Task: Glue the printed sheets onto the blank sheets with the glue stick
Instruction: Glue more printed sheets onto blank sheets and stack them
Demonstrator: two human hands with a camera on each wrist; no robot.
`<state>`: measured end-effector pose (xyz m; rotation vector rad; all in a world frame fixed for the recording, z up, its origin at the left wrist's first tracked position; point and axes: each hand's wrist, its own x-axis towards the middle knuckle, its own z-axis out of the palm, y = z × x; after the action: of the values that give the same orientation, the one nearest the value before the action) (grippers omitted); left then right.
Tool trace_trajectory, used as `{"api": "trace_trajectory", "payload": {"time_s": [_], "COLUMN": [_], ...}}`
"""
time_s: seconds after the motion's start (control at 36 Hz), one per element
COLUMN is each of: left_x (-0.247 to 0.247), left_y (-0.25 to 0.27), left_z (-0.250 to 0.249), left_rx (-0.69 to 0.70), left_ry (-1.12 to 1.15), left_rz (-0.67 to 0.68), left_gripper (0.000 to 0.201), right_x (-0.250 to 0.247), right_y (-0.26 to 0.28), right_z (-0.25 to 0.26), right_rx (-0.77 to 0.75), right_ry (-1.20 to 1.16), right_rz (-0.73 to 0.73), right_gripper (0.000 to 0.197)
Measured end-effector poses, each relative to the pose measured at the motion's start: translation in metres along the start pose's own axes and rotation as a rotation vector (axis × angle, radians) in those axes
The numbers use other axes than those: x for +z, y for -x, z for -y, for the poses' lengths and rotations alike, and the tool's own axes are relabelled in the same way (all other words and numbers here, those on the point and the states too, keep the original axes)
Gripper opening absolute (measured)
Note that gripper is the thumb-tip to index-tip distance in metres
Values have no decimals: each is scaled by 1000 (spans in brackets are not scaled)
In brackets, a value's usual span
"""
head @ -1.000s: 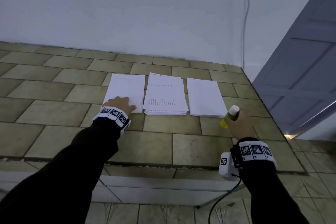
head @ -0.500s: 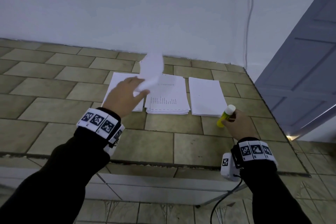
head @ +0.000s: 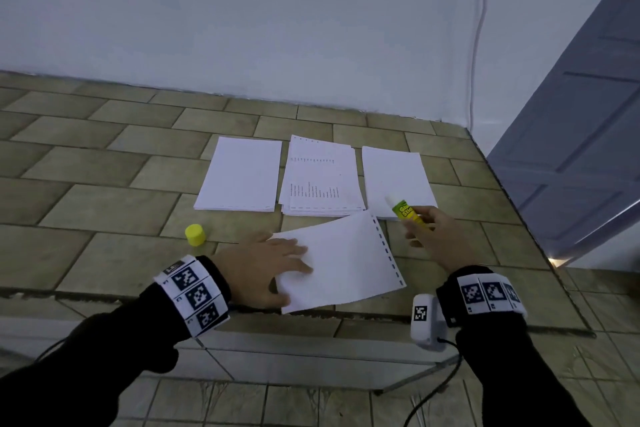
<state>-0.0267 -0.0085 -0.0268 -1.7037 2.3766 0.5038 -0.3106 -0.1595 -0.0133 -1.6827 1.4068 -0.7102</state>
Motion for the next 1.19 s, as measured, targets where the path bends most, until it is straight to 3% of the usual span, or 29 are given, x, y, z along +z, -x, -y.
{"api": "trace_trajectory", "payload": {"time_s": [0.14, 0.25, 0.39, 0.47, 0.53, 0.67, 0.81, 1.19], "left_x": [1, 0, 5, 10, 13, 21, 26, 46], "left_y": [3, 8, 7, 1, -1, -2, -7, -15], "left_z": [1, 3, -1, -5, -6, -9, -11, -7], "left_rx": [8, -32, -324, -453, -485, -514, -556, -566], "left_ry": [-9, 92, 173, 114, 87, 11, 7, 23], "left_rz": [13, -77, -190, -156, -145, -128, -156, -159], "left_gripper": [69, 78, 110, 139, 144, 145, 138, 132], "right_x": [12, 23, 42, 57, 69, 98, 120, 145], "right_y": [5, 7, 7, 6, 6, 8, 7, 9], "right_z": [11, 17, 31, 42, 51, 71, 81, 90], "right_rx": [-65, -121, -148, -186, -221, -291, -325, -392], "right_ry": [-50, -26, -45, -68, -73, -21, 113, 247], "right_rz": [50, 68, 65, 94, 119, 171, 243, 304], "right_gripper": [30, 31, 32, 29, 26, 17, 24, 20]}}
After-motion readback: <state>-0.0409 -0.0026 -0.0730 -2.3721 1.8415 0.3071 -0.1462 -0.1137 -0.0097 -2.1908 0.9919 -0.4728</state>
